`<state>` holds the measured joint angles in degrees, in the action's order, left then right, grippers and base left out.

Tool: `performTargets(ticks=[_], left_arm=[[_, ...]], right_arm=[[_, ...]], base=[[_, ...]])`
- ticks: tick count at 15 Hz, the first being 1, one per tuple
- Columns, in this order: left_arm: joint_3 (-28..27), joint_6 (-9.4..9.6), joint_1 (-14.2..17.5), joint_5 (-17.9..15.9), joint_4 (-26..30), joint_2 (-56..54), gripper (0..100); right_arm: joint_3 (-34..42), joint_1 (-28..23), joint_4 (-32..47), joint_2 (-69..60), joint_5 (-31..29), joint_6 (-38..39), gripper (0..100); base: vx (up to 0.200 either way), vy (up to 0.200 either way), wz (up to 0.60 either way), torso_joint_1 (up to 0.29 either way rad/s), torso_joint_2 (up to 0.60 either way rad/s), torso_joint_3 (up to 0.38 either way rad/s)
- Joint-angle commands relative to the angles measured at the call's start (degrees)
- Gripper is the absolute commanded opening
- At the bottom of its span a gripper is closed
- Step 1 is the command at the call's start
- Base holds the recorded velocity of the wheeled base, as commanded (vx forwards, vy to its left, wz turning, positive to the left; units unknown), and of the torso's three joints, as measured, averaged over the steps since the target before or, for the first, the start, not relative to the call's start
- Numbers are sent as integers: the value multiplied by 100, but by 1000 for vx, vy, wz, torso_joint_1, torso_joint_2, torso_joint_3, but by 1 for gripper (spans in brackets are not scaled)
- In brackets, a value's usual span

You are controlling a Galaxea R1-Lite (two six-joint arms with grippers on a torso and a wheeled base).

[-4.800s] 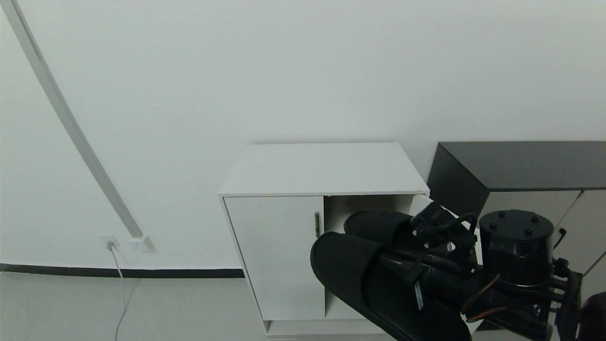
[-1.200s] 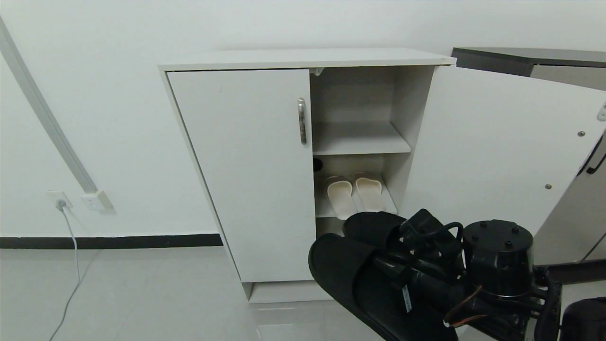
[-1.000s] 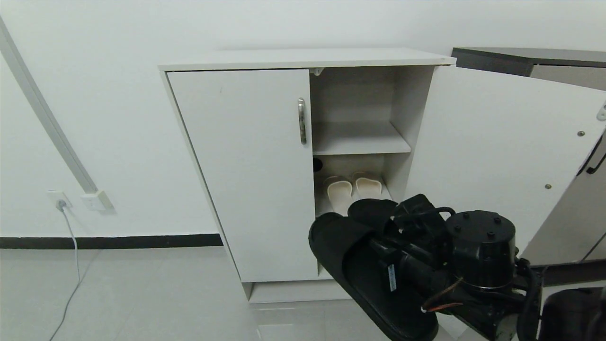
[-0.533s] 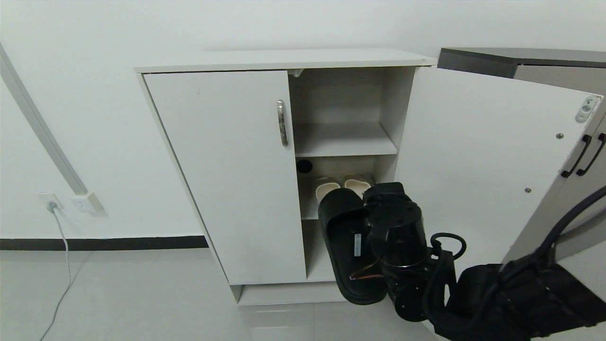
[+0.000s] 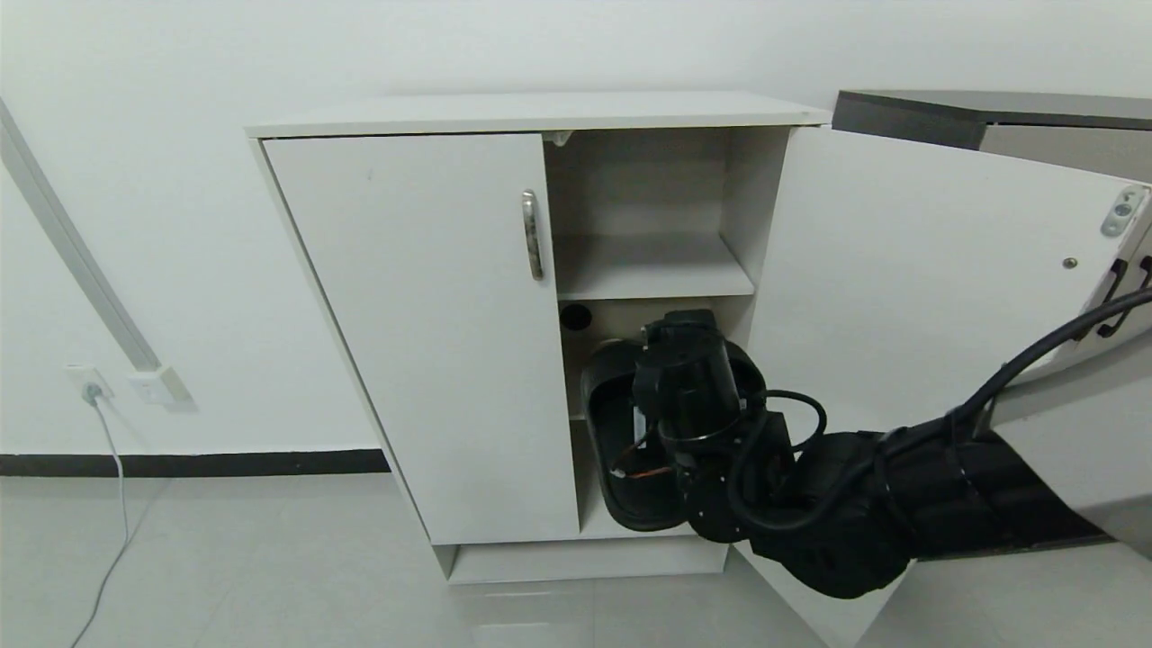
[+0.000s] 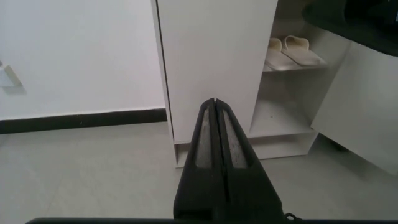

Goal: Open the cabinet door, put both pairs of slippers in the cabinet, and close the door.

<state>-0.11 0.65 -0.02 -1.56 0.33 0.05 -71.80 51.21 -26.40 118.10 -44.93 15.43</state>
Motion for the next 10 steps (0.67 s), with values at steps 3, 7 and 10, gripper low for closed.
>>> performTargets(ticks=[3,7,10], left_arm=[[2,-3,2,-2,2,4,0],[2,-3,2,-2,2,4,0],[2,-3,2,-2,2,4,0]], right_arm=[[-1231,-112,1208,20,37,355,0],[-1389,-138,1199,11,20,250,0],[-1503,-138,1199,29,11,162,0]], base=[[0,0,0,0,0,0],[0,0,0,0,0,0],[0,0,0,0,0,0]])
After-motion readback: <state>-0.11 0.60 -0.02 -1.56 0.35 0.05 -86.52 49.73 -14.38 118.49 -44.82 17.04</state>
